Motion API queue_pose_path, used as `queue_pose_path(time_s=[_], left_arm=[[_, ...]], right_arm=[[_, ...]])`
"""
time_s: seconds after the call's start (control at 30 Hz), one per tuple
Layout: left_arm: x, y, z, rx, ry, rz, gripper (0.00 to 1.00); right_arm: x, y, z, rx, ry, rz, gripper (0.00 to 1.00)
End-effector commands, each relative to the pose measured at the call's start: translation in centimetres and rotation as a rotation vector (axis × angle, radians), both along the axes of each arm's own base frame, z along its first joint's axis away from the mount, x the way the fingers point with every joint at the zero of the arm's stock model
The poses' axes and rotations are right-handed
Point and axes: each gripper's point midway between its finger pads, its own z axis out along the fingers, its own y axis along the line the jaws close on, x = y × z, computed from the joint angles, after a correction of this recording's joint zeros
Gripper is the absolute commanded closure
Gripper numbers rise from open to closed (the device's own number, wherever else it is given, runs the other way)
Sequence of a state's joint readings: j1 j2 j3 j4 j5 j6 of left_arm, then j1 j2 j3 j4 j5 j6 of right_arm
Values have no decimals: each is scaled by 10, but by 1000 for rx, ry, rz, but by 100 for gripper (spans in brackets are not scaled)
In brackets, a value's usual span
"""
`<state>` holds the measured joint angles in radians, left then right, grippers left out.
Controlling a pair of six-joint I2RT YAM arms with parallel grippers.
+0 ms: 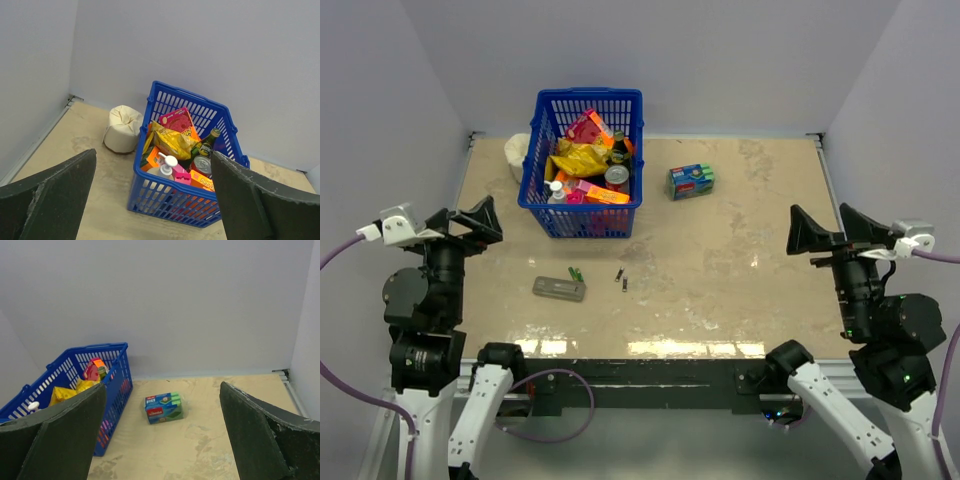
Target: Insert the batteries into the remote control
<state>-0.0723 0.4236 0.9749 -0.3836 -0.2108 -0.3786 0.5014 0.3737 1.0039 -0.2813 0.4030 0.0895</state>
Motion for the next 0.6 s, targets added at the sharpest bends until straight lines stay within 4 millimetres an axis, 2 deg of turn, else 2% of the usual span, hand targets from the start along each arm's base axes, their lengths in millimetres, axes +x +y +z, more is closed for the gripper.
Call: queue_pose_path(time_s=[0.0,0.03,0.13,0.3,0.37,0.57], left_arm=[[14,-8,-9,18,35,-40,0],[17,-9,-14,17,49,-45,0],[26,-14,-26,17,90,-70,0],[41,-26,-56,18,183,-132,0],[49,-35,-79,28,250,-180,0],[61,-48,-139,-32,438,-237,0]], right_arm=[[5,15,11,-17,8,64,2],[13,23,3,-40,50,78,2],[21,36,-1,-76,99,128,2],[40,82,-23,-164,221,305,2],[49,101,-41,-194,295,374,2],[55,151,-80,-249,486,616,2]])
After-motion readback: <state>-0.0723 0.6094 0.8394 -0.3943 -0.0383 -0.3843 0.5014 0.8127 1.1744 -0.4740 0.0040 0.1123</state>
